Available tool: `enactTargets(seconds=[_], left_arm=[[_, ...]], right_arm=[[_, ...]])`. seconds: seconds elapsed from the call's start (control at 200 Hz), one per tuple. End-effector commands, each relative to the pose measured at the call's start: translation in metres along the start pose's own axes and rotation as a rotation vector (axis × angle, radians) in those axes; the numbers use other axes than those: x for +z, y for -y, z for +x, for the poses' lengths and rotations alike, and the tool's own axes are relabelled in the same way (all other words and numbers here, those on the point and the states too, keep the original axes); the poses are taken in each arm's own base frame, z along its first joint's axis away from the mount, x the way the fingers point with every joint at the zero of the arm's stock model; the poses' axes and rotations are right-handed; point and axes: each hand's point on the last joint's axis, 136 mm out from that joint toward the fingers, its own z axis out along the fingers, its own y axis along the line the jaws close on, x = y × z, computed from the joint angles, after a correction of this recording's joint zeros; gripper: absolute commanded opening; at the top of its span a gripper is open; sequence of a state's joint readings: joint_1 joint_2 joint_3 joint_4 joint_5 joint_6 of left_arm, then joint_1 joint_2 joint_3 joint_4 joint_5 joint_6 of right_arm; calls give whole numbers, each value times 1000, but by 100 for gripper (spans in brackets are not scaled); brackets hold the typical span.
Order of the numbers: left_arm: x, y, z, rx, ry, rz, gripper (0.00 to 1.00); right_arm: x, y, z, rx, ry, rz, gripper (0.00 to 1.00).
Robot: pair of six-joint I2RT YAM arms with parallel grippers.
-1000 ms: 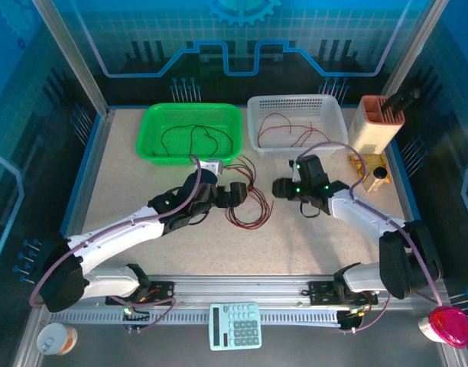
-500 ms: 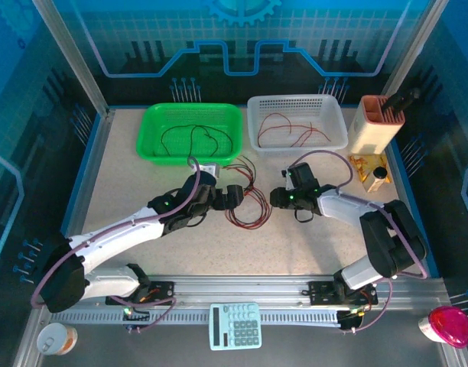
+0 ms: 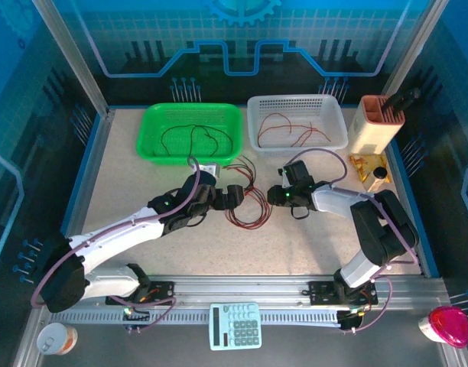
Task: Untangle the cables
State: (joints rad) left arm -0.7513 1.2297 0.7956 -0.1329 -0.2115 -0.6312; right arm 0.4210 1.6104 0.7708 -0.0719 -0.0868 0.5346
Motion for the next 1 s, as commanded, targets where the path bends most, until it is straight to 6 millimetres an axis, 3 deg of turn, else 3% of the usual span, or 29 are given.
enactTargets(seconds=[0.0,0.075,0.3,0.395,0.655,0.895,0.995], left_arm=[[-1,4,-3,-27,2,26,99],[0,4,-3,-27,1,28,99],[0,5,-2,-21,1,34,99],[1,4,0,-5,-3,35,99],[1,13,3,78,-6,94,99],[-12,51,-15,150,36,241,99],[-23,73,-32,184,73,306,92]], right_arm=[[4,-9,-7,-12,17,-17,35],[6,-10,-7,-11,11,-23,30],[-5,-20,-12,-20,23,-64,0],[-22,-29,-19,-31,51,-90,0],[-99,-74,-50,-66,185,-222,0],[-187,-127,-83,-137,338,-356,0],[-214,-147,-89,-178,380,-400,0]])
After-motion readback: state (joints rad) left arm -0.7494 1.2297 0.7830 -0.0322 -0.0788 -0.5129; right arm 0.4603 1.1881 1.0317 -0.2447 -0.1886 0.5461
